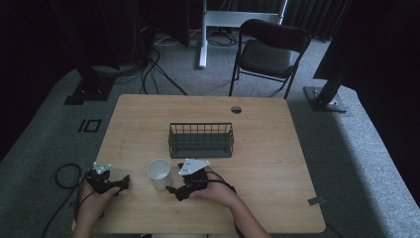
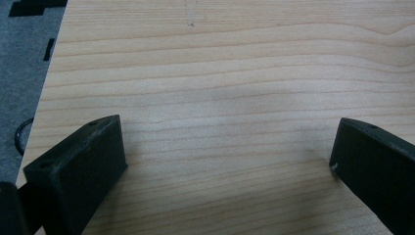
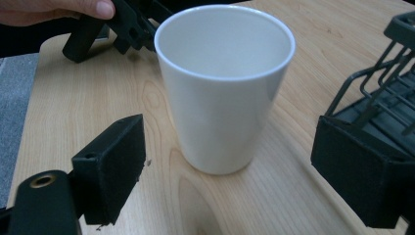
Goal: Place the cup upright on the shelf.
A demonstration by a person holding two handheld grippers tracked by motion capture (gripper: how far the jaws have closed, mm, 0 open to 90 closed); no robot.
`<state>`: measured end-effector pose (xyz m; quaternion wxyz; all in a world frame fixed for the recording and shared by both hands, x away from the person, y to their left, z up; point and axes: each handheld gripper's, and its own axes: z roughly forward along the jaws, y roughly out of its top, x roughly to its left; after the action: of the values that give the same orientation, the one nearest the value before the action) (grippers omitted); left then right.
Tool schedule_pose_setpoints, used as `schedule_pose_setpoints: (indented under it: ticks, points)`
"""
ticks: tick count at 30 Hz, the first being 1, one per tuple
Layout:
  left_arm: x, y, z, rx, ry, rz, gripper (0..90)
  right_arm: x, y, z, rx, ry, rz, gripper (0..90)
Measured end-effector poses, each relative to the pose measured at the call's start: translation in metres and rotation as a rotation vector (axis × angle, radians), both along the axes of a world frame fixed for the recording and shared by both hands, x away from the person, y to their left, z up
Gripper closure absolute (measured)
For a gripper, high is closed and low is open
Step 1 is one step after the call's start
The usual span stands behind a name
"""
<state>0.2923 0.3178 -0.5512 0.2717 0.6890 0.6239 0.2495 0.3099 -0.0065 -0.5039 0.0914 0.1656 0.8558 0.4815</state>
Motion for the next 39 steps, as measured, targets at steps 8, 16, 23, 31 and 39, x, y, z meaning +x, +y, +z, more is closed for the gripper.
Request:
schedule_pose_setpoints:
  ticks: [8, 16, 23, 31, 39]
  points:
    - [0.0, 0.0, 0.0, 0.0, 0.0, 0.0, 0.3, 0.002, 0.01, -0.002, 0.009, -0.008, 0.008, 12.7]
    - [0.0, 0.0, 0.0, 0.0, 0.0, 0.0, 0.3, 0.006, 0.019, -0.003, 0.019, -0.006, 0.003, 12.7]
    - [0.0, 0.0, 0.0, 0.0, 0.0, 0.0, 0.3, 0.006, 0.029, -0.002, 0.033, -0.017, 0.012, 12.7]
    - [0.0, 0.0, 0.0, 0.0, 0.0, 0.0, 0.3, 0.009, 0.035, -0.002, 0.048, -0.036, 0.001, 12.7]
    - [0.0, 0.0, 0.0, -0.002, -0.001, 0.001, 0.3, 0.013, 0.043, -0.002, 0.051, -0.044, 0.003, 12.7]
